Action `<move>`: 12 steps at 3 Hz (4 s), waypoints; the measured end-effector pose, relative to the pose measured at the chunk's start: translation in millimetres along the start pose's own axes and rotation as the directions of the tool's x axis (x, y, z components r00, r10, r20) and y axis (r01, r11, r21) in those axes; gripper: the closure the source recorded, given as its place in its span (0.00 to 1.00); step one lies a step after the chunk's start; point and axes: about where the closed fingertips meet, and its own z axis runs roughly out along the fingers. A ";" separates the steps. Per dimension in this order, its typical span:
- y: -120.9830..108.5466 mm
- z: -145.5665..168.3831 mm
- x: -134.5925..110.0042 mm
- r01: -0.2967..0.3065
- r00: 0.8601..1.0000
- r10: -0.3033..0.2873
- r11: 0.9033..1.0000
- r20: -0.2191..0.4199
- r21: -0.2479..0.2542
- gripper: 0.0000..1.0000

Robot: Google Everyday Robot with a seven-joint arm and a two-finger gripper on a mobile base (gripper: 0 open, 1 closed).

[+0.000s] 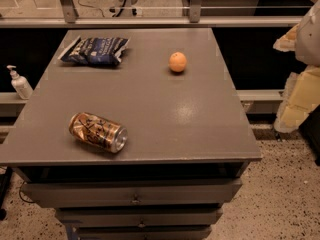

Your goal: Move orange near orange can

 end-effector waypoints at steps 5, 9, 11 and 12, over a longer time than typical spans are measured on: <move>-113.6 112.1 -86.7 -0.237 0.864 0.191 0.971 0.466 0.041 0.00; -198.6 190.7 -187.7 -0.399 0.587 0.356 0.909 0.727 -0.122 0.00; -201.1 217.5 -190.6 -0.390 0.582 0.363 0.910 0.728 -0.142 0.18; -193.3 219.3 -184.7 -0.372 0.583 0.351 0.917 0.733 -0.143 0.41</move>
Offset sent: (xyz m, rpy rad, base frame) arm 0.0484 0.0246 -0.0498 0.2529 -0.0666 -0.0445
